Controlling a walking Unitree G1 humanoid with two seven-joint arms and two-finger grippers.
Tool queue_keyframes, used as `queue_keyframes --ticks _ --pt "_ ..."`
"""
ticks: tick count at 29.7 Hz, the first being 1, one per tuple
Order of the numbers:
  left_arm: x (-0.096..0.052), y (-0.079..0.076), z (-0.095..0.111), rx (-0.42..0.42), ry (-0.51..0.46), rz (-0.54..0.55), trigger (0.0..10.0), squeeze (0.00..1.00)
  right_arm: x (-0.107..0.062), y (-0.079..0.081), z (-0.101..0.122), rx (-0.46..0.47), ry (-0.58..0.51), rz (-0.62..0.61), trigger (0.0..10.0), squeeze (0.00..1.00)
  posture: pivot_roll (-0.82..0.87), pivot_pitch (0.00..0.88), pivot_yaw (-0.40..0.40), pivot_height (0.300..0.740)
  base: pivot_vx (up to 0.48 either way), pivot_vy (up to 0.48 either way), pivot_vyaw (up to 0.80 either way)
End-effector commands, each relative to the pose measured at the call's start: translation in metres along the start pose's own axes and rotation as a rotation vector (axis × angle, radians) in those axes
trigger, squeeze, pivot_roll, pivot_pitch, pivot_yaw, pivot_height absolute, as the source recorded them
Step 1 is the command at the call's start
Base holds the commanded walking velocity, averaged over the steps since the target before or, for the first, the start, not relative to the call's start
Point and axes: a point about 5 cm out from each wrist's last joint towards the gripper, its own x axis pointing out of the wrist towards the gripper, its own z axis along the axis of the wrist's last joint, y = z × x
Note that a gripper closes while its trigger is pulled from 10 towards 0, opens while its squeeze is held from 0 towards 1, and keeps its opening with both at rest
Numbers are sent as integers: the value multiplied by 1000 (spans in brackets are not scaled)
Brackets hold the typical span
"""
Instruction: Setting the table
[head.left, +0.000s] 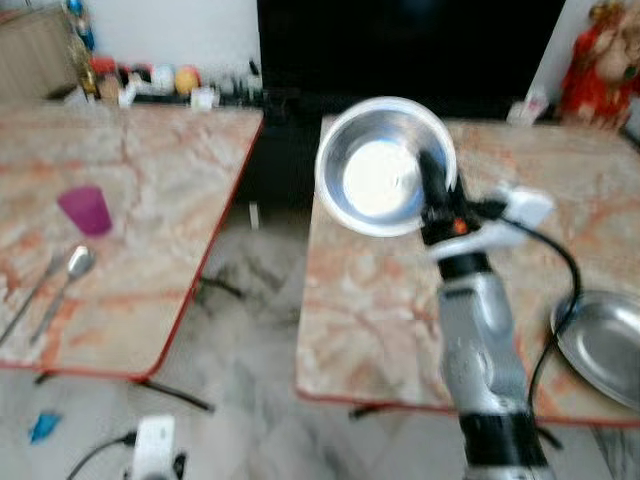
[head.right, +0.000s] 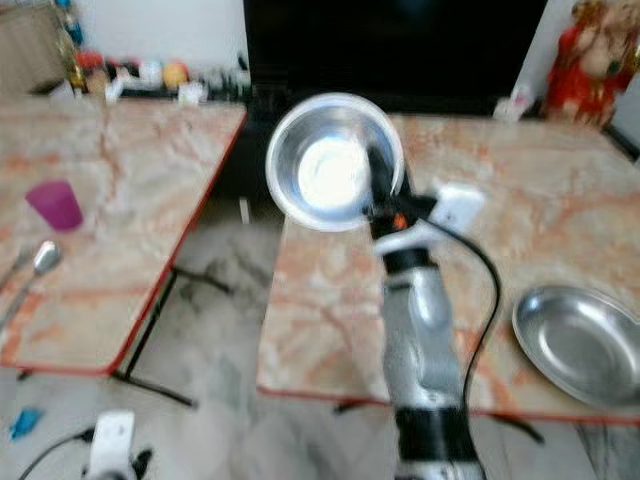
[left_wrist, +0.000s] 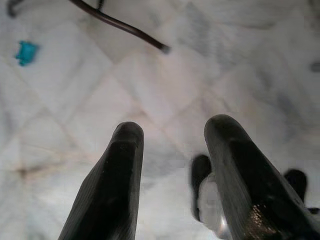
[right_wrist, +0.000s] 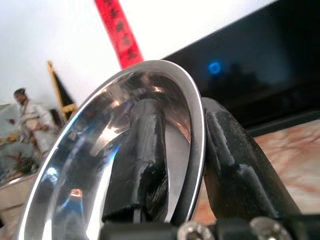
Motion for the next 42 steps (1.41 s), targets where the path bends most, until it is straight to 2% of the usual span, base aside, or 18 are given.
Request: queue_keyframes --ticks 1,18,27,28,29,32,34,38,42 --pt "0 6 -2 16 11 10 10000 0 5 11 2 11 -14 33 10000 0 18 0 -17 740 0 -300 0" --pt "0 6 -2 23 12 5 10000 0 5 10 1 5 -11 25 10000 0 15 0 -17 740 0 -300 0" --pt "-1 3 -4 10 22 -3 10000 0 3 -1 6 -33 -14 -7 10000 0 17 0 -20 740 0 -32 0" --pt "-1 4 -5 10 24 -3 10000 0 2 -9 9 -65 -23 -65 10000 0 18 0 -20 740 0 0 0" --pt "-1 4 -5 10 24 -3 10000 0 2 -11 9 -73 -26 -80 10000 0 18 0 -20 740 0 0 0" --pt "-1 7 -5 8 27 0 10000 0 -1 -34 16 -91 -53 -237 10000 0 15 0 -16 740 0 0 0" --pt "-1 8 -5 11 29 1 10000 0 -6 -46 16 -133 -37 -317 10000 0 8 0 -13 740 0 0 0" --pt "-1 10 -5 14 30 1 10000 0 -20 -58 16 -218 -27 -431 10000 0 9 0 -10 740 0 0 0" --pt "-1 10 -4 17 29 0 10000 0 -27 -62 15 -224 -1 -482 10000 0 5 0 -7 740 0 0 0"
